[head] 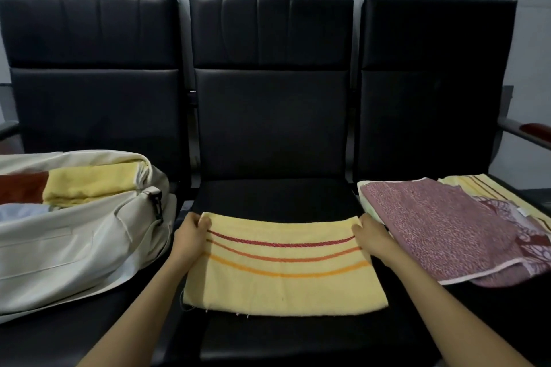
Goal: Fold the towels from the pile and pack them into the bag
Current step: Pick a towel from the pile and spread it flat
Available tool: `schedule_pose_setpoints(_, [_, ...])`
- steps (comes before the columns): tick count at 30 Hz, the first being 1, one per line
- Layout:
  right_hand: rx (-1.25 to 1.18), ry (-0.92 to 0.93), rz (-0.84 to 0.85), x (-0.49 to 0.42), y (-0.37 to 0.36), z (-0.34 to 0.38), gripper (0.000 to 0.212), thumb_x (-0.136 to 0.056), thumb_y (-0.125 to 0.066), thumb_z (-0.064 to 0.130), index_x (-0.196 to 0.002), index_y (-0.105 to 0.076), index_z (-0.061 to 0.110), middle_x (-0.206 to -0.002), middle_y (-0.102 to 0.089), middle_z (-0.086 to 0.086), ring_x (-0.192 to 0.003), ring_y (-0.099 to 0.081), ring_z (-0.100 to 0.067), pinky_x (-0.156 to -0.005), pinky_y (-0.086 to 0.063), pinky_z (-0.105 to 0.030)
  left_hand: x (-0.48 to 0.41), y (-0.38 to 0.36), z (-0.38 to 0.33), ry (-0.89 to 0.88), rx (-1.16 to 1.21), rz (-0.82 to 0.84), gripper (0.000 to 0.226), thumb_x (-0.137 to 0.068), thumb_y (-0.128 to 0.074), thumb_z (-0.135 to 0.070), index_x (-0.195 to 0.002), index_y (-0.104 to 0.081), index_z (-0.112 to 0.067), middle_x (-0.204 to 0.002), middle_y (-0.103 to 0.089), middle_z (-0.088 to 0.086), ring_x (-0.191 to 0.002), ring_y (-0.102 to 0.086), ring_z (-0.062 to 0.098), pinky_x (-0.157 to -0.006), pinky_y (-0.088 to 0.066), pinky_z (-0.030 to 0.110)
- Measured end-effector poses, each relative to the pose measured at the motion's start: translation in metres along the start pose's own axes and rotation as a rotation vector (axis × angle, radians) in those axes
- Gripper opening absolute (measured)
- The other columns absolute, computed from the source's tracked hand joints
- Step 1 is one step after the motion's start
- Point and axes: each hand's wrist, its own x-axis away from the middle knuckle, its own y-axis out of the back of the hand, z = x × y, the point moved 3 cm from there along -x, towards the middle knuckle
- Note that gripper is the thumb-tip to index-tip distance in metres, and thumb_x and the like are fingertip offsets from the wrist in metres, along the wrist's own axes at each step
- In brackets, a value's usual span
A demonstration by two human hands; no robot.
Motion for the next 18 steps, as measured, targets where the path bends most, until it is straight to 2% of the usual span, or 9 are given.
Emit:
schedule_pose_setpoints(3, [0.078, 0.027, -0.039, -0.004, -0.003, 0.000, 0.022, -0.102, -0.037, 0.018, -0.118, -0.045, 0.004, -0.113, -0.058, -0.015, -0.091, -0.053, -0.022, -0.073, -0.042, -0.030, -0.006, -0.006, 0.001, 0.001, -0.072, -0.009, 0.020, -0.100, -0.046, -0.029, -0.104, -0.052, -0.010, -0.093, -0.059, 0.005, -0.079, -0.052, 0.018, -0.067, -0.036, 0.033])
schedule_pose_setpoints(5, [0.163, 0.020, -0.020, -0.007, -0.012, -0.009, 0.017, -0.101, -0.040, 0.019, -0.111, -0.046, 0.005, -0.111, -0.060, -0.013, -0.095, -0.058, -0.025, -0.074, -0.045, -0.031, -0.008, -0.015, 0.012, 0.055, -0.210, 0.056, 0.022, -0.098, -0.050, -0.032, -0.102, -0.051, -0.010, -0.096, -0.062, 0.007, -0.076, -0.053, 0.017, -0.063, -0.038, 0.032])
schedule_pose_setpoints(7, [0.244, 0.011, -0.008, -0.008, -0.022, -0.018, 0.019, -0.099, -0.045, 0.020, -0.113, -0.044, 0.007, -0.112, -0.061, -0.013, -0.097, -0.060, -0.027, -0.073, -0.047, -0.032, -0.009, -0.023, 0.022, 0.089, -0.367, 0.139, 0.028, -0.094, -0.057, -0.032, -0.109, -0.049, -0.010, -0.104, -0.062, 0.009, -0.079, -0.052, 0.018, -0.063, -0.038, 0.031])
schedule_pose_setpoints(10, [0.317, 0.034, -0.038, -0.002, -0.026, -0.017, 0.034, -0.097, -0.049, 0.019, -0.127, -0.039, 0.009, -0.119, -0.056, -0.012, -0.103, -0.058, -0.027, -0.079, -0.050, -0.035, -0.009, -0.024, 0.019, 0.105, -0.496, 0.212, 0.053, -0.087, -0.066, -0.038, -0.126, -0.044, -0.009, -0.122, -0.055, 0.012, -0.100, -0.056, 0.025, -0.072, -0.043, 0.031])
schedule_pose_setpoints(12, [0.447, 0.105, -0.098, 0.004, -0.025, -0.009, 0.045, -0.096, -0.049, 0.018, -0.138, -0.033, 0.013, -0.134, -0.044, -0.010, -0.119, -0.047, -0.025, -0.092, -0.046, -0.035, -0.009, -0.026, 0.017, 0.156, -0.569, 0.250, 0.070, -0.085, -0.067, -0.044, -0.134, -0.037, -0.005, -0.135, -0.042, 0.015, -0.116, -0.051, 0.030, -0.085, -0.045, 0.035])
schedule_pose_setpoints(14, [0.493, 0.236, -0.148, 0.013, -0.026, 0.006, 0.048, -0.097, -0.049, 0.020, -0.142, -0.032, 0.017, -0.141, -0.036, -0.006, -0.128, -0.035, -0.022, -0.100, -0.040, -0.032, -0.008, -0.027, 0.017, 0.242, -0.667, 0.296, 0.090, -0.080, -0.066, -0.056, -0.140, -0.028, -0.002, -0.143, -0.032, 0.016, -0.127, -0.042, 0.031, -0.097, -0.042, 0.036])
schedule_pose_setpoints(16, [0.389, 0.382, -0.069, 0.027, -0.033, 0.021, 0.043, -0.098, -0.050, 0.027, -0.140, -0.040, 0.020, -0.140, -0.037, 0.000, -0.130, -0.033, -0.016, -0.105, -0.036, -0.028, -0.008, -0.027, 0.019, 0.279, -0.781, 0.379, 0.099, -0.075, -0.061, -0.068, -0.144, -0.029, -0.004, -0.145, -0.036, 0.013, -0.131, -0.040, 0.029, -0.103, -0.040, 0.035])
schedule_pose_setpoints(18, [0.222, 0.446, 0.151, 0.045, -0.045, 0.032, 0.043, -0.098, -0.050, 0.035, -0.139, -0.044, 0.023, -0.140, -0.037, 0.007, -0.131, -0.034, -0.011, -0.109, -0.033, -0.027, -0.008, -0.023, 0.020, 0.263, -0.804, 0.434, 0.087, -0.078, -0.061, -0.065, -0.138, -0.040, -0.007, -0.140, -0.047, 0.009, -0.127, -0.046, 0.027, -0.105, -0.040, 0.034])
